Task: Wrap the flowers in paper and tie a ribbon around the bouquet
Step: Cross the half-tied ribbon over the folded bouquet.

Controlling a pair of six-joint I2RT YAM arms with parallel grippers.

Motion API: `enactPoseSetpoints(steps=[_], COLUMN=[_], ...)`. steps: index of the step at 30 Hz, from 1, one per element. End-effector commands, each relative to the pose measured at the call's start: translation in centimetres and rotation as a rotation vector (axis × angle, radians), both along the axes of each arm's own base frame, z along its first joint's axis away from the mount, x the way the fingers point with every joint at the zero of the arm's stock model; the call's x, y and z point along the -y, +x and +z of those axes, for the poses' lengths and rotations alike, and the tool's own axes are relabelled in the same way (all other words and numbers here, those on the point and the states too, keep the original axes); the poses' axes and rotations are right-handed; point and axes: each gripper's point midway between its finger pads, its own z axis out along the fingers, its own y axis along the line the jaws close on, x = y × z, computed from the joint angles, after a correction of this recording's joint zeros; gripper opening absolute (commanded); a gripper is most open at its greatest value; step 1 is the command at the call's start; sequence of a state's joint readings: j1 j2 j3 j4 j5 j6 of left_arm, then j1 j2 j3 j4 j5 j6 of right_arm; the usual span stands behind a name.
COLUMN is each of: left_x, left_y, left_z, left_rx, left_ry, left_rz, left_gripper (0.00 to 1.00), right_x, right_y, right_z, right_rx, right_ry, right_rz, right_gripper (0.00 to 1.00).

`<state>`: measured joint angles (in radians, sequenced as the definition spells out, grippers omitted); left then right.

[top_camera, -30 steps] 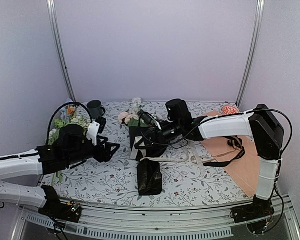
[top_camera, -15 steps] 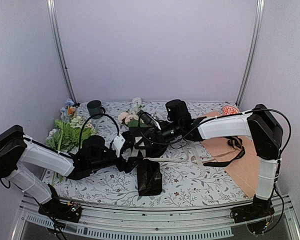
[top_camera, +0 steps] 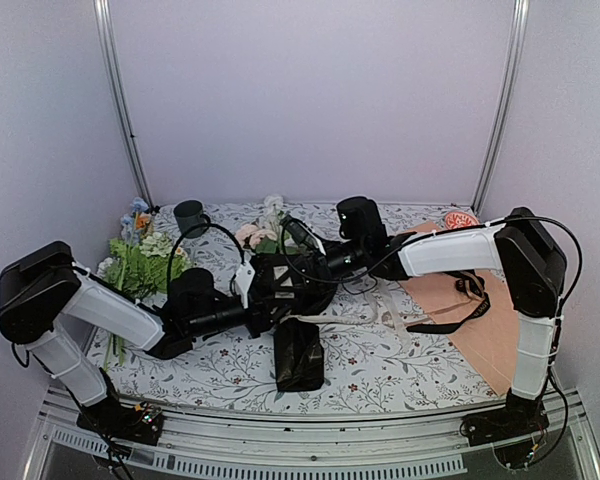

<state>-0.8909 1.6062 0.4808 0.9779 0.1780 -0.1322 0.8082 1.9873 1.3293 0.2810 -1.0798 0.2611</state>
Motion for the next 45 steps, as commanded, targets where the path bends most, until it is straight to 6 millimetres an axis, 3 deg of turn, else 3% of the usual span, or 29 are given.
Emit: enactPoseSetpoints(steps=[1,4,6,8,11,14,19,21,23,27,29,36,40,43,45], left_x=[1.2,1.3,1.3,1.2,0.8,0.7,1.0,1.0,1.1,1.0,1.0,1.2,1.3,1.3,1.4], left_y=[-0.6,-0.7,-1.0,-0.9,-0.1,0.4,0.7,0.6,0.3,0.2,0.1,-0.2,-0.3,-0.4,-0.5], left_z=[0.7,0.6,0.6,0.3,-0.7,-1.6,-2.5,-3.1,-3.6,-3.9,-4.0,-4.5,-4.7,-4.8,-4.7], left_rx=[-0.004,-0.019,-0.031,-0.046,-0.085,-0.099,-0.075,-0.059,-0.041,-0.027,-0.024,-0.023,-0.027,-0.028,-0.026], left_ry=[-0.041,-0.044,-0.047,-0.040,0.001,0.046,0.141,0.188,0.229,0.263,0.268,0.296,0.306,0.309,0.311], left_rz=[-0.044,-0.050,-0.054,-0.046,0.006,0.035,0.025,0.018,0.008,0.009,0.009,0.011,0.010,0.009,0.007], left_gripper=[0.24,0.02,0.00,0.00,0.00,0.00,0.00,0.00,0.00,0.00,0.00,0.00,0.00,0.00,0.00], right_x=[-0.1,0.1,0.4,1.1,3.3,7.7,19.2,23.2,25.5,25.0,24.9,24.5,24.5,23.8,23.3], right_y=[0.6,0.9,1.2,1.8,3.4,6.0,9.4,9.8,10.3,12.1,12.6,14.7,15.3,15.5,15.6], right_z=[-0.8,-0.7,-0.9,-0.9,-0.1,-1.7,-7.4,-10.3,-12.0,-13.5,-15.1,-18.1,-19.1,-18.9,-18.1], right_rx=[-0.011,-0.010,-0.012,-0.021,-0.042,-0.052,-0.123,-0.187,-0.244,-0.220,-0.205,-0.155,-0.135,-0.136,-0.138], right_ry=[-0.003,-0.011,-0.026,-0.048,-0.095,-0.252,-0.635,-0.765,-0.833,-0.901,-0.961,-1.035,-1.059,-1.029,-0.997], right_rz=[-0.020,-0.044,-0.079,-0.131,-0.245,-0.498,-0.945,-1.029,-1.056,-0.970,-0.925,-0.892,-0.889,-0.869,-0.857], right_gripper=[0.00,0.00,0.07,0.22,0.35,0.45,0.51,0.54,0.54,0.55,0.55,0.50,0.27,0.02,0.00])
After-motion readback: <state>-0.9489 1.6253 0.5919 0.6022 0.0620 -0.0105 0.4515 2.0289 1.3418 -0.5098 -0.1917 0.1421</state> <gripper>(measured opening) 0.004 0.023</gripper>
